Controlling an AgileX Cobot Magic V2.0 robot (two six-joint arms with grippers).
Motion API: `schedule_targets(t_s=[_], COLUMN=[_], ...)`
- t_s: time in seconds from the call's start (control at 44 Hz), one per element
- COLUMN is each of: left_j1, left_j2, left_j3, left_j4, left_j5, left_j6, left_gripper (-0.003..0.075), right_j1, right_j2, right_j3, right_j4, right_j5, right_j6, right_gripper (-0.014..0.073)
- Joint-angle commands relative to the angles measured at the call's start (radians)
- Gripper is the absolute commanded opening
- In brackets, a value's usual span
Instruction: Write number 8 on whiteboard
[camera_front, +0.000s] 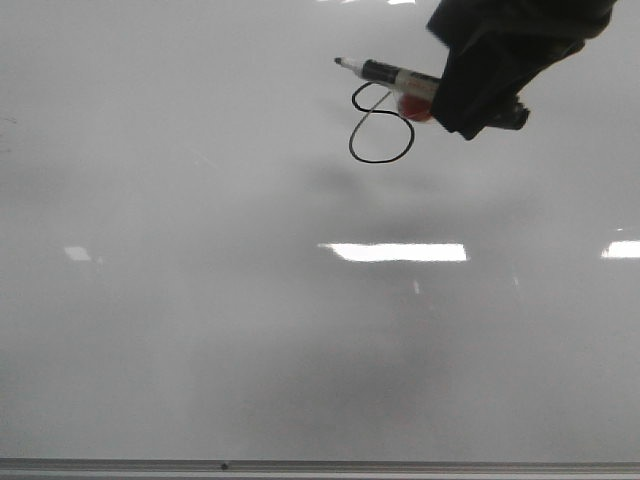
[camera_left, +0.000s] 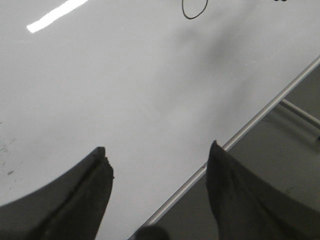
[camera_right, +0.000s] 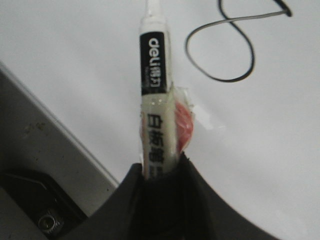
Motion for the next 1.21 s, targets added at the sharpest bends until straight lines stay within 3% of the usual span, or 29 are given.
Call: schedule_targets(t_s=[0.0,0.319,0.569,0.933,1.183], left_j1=[-0.032,-0.219,-0.394,-0.58,-0.618], left_j2=[0.026,0.223,0.392,0.619,0.667], left_j3=[-0.036,-0.165,-0.318,-0.498,-0.522], left_j4=[-0.077,-0.21,-0.21,-0.21,-0.21], left_j5=[-0.041,0.059,0.052,0.078,0.073], left_j6=[0.082,0.302,0.368,0.396,0.396], left_gripper=[0.0411,0.0411,0.0411,0.0411,0.0411], right_j1=[0.052,0.131,0.131,0.131,0.131], right_j2=[-0.138,-0.403,-0.439,-0.428,-0.428], right_j3=[0.016,0.062,0.062,0.062,0.062], right_j4=[0.0,0.002,0.087,0.097,0.097], right_j5=[0.044,0.279,0.504,0.517,0.517], right_j6=[-0.08,-0.143,-0.297,-0.305,-0.305], right_gripper=[-0.0109,-0.0109,-0.0109,-0.0109,-0.0109])
